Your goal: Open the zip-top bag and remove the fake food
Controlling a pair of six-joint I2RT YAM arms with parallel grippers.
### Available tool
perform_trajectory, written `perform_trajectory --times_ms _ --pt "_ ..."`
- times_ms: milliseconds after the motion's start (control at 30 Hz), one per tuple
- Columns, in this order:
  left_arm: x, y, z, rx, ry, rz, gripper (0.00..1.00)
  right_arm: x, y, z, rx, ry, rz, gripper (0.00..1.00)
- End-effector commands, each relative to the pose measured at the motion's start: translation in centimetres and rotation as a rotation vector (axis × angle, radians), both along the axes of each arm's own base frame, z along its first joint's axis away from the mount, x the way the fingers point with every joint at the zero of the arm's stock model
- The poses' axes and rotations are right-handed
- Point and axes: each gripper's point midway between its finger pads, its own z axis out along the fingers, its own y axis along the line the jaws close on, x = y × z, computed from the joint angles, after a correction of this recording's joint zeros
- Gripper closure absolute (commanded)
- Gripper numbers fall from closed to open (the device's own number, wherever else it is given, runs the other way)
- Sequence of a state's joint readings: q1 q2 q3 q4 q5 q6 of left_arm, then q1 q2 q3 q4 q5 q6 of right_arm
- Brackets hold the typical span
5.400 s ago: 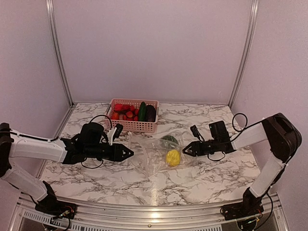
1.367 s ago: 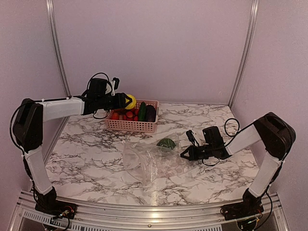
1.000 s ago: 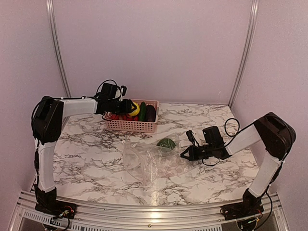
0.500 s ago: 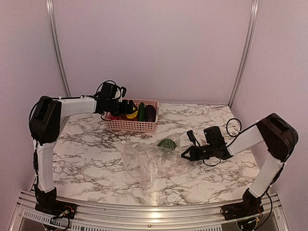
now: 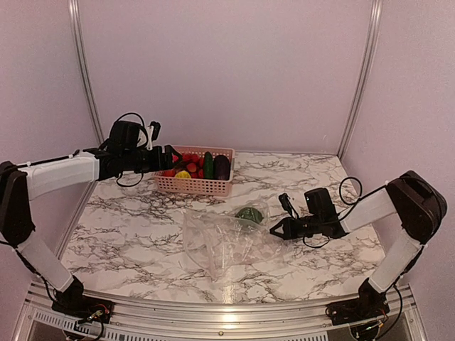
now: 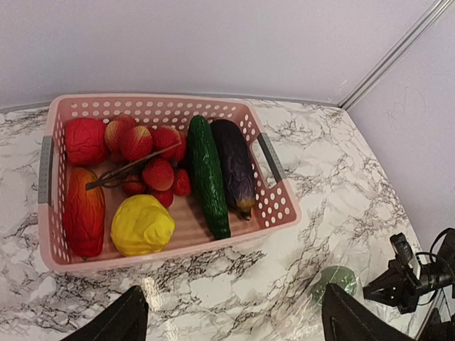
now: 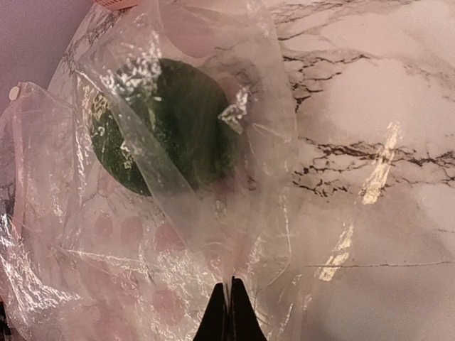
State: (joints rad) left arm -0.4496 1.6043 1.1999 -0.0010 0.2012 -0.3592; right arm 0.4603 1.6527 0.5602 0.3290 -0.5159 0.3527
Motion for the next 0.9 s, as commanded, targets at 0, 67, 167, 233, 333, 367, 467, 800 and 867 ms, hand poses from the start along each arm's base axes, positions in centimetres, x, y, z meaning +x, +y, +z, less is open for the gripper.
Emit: perform_trajectory --times_ms 0,67,167,233,333,367,467,800,867 --pt "-4.4 0.8 -1.5 -0.051 0.010 -0.039 0.16 -0.1 -0.1 0.7 0.024 -0.008 0.002 1.00" --pt "-6.9 1.1 -2.3 -0.074 0.016 -0.067 0.20 -0.3 0.0 0.7 0.032 -0.005 0.007 1.00" --pt "-10.1 1.6 -3.0 -0.129 0.025 -0.090 0.28 -0.6 0.0 0.8 0.039 -0.002 0.009 1.00" --pt "-12.1 1.9 -3.9 -0.166 0.053 -0.103 0.40 -0.9 0.1 0.8 0.043 0.003 0.012 1.00" --pt "-14.8 1.7 -5.3 -0.194 0.093 -0.138 0.51 -1.5 0.2 1.1 0.054 0.004 0.012 1.00" --pt "-15.5 1.4 -5.6 -0.200 0.107 -0.159 0.54 -1.7 0.3 1.2 0.059 0.006 0.014 1.00" --pt "-17.3 0.4 -6.7 -0.250 0.166 -0.212 0.63 -2.5 0.6 1.5 0.074 0.009 0.019 1.00" --pt "-19.8 -3.9 -9.0 -0.324 0.293 -0.298 0.78 -4.8 1.1 2.1 0.084 0.025 0.044 1.00" --pt "-19.5 -4.1 -10.0 -0.312 0.315 -0.286 0.79 -4.7 0.9 2.6 0.073 0.011 0.043 0.97"
